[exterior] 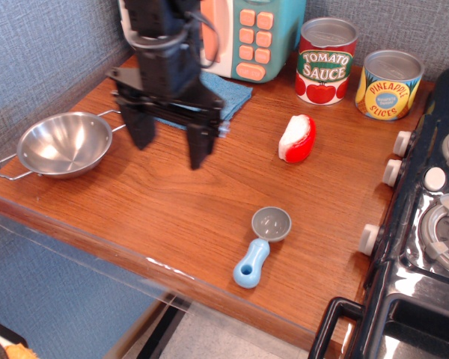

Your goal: Move the silver bowl closer to the large spoon.

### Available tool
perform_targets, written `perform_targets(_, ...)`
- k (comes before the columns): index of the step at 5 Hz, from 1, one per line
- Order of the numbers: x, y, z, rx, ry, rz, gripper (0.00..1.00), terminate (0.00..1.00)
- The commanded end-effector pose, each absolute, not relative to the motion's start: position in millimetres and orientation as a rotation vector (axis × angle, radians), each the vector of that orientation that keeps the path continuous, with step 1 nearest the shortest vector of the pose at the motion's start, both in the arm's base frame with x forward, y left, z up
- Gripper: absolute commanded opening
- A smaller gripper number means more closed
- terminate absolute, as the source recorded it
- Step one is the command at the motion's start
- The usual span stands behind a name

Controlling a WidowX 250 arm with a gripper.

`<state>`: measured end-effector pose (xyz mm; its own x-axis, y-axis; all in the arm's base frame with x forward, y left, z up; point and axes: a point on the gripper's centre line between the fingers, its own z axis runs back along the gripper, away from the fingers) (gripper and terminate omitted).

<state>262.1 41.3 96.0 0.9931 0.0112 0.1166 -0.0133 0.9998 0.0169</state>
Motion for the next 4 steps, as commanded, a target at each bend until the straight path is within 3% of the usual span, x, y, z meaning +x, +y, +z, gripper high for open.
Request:
perform_targets(1,254.3,108.3,91.7,0.079,-0.156,0.097,1.0,0.0)
perform_targets(4,266.6,148.9,54.8,0.059,-0.109,0.166,1.0,0.0)
